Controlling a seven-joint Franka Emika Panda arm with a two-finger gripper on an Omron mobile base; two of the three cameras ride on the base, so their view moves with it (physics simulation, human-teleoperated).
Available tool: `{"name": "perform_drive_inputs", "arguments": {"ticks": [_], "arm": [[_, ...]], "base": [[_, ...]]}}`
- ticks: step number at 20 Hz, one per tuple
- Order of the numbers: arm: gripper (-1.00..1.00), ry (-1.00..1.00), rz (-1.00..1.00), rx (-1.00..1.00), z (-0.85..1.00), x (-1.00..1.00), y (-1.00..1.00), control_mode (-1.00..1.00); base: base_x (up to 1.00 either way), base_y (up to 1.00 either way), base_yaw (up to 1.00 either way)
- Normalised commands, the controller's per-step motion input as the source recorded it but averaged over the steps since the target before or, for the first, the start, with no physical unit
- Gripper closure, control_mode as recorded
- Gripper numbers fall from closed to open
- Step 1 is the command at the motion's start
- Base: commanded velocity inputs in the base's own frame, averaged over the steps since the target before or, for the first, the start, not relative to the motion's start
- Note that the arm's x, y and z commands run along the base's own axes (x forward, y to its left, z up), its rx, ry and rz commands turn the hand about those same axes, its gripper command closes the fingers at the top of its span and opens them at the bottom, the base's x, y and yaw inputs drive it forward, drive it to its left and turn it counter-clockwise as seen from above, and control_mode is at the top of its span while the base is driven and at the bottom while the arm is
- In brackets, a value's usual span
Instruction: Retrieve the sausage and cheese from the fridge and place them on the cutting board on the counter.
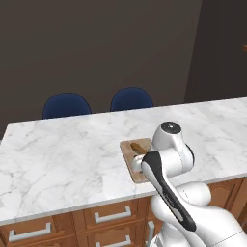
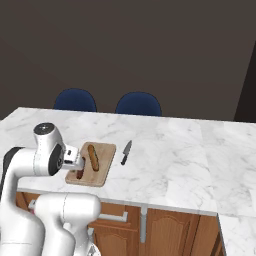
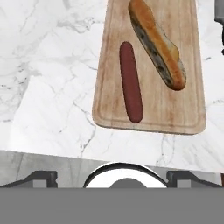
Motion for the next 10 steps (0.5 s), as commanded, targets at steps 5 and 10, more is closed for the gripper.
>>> {"name": "perform_drive_inputs", "arguments": {"ticks": [5,10], "arm": [[-1.00,0.01,-0.07,0.07,0.06,-0.43,-0.03,-1.00],[-1.00,0.00,0.00,0.00,0.00,-0.04,-0.01,-1.00]], "base": [[0.00,0.00,0.00],[0.00,0.00,0.00]]}}
